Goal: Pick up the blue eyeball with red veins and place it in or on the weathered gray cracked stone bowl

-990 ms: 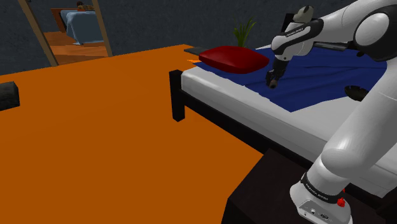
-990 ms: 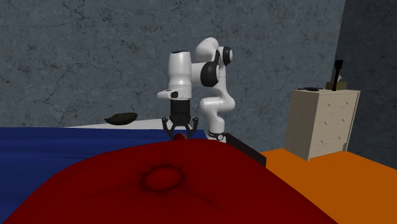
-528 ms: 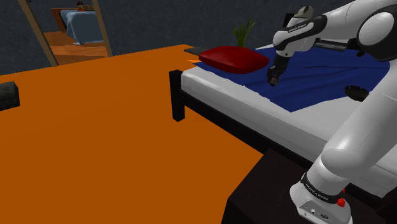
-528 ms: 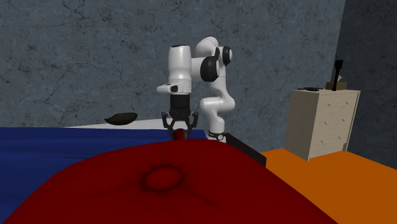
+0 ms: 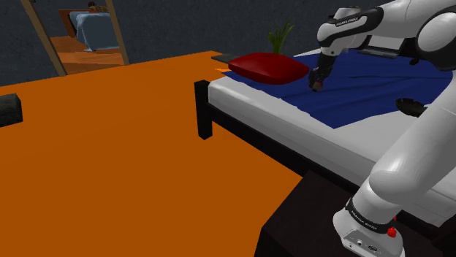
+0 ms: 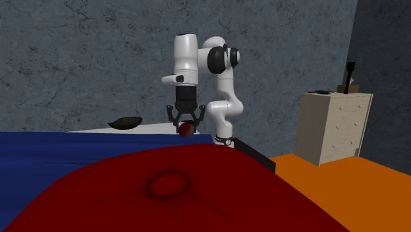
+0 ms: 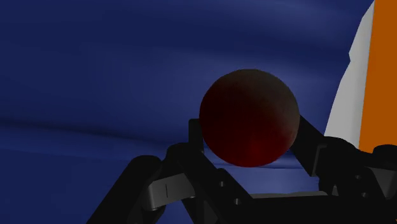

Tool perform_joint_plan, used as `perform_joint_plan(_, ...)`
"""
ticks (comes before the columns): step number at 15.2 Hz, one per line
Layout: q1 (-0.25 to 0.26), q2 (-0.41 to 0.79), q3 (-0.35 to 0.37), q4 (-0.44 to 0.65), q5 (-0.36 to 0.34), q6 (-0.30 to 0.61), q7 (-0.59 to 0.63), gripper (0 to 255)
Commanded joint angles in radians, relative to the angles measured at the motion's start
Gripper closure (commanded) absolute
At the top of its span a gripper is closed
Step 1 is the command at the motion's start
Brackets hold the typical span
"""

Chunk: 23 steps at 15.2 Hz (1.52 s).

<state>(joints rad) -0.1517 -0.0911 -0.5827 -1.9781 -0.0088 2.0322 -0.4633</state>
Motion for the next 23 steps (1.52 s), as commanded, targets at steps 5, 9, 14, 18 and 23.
perform_joint_plan(5, 0.002, -0.009, 0.004, 0.072, -0.006, -0.08, 0.007, 255)
perform_joint_plan(9, 0.003, -0.01, 0.005, 0.125, -0.006, -0.134, 0.008, 255)
perform_joint_plan(14, -0.035, -0.063, -0.035, 0.092, -0.031, -0.145, -0.062, 255)
perform_joint_plan(18, -0.073, -0.101, -0.081, 0.068, -0.051, -0.152, -0.14, 255)
perform_joint_plan(23, -0.118, -0.124, -0.15, 0.064, -0.063, -0.164, -0.25, 255)
